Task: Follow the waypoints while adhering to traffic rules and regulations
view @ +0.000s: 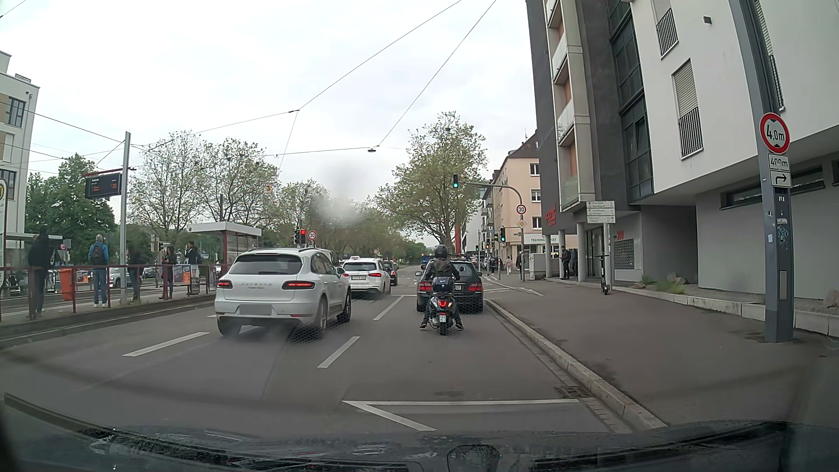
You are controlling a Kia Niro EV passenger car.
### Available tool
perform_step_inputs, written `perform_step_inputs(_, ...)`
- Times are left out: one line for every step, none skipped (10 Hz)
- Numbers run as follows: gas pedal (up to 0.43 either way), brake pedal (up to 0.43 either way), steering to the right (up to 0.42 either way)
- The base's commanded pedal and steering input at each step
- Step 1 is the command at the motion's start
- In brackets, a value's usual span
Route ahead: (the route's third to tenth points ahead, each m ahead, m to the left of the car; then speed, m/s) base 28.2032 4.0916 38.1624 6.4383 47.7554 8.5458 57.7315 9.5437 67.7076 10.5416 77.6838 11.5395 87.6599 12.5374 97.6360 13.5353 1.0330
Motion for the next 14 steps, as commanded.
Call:
perform_step_inputs(0.209, 0.0, -0.024)
perform_step_inputs(0.22, 0.0, -0.024)
perform_step_inputs(0.22, 0.0, -0.024)
perform_step_inputs(0.22, 0.0, -0.024)
perform_step_inputs(0.22, 0.0, -0.024)
perform_step_inputs(0.22, 0.0, -0.024)
perform_step_inputs(0.22, 0.0, -0.019)
perform_step_inputs(0.22, 0.0, -0.011)
perform_step_inputs(0.22, 0.0, -0.004)
perform_step_inputs(0.228, 0.0, 0.002)
perform_step_inputs(0.228, 0.0, 0.006)
perform_step_inputs(0.228, 0.0, 0.007)
perform_step_inputs(0.228, 0.0, 0.007)
perform_step_inputs(0.228, 0.0, 0.006)
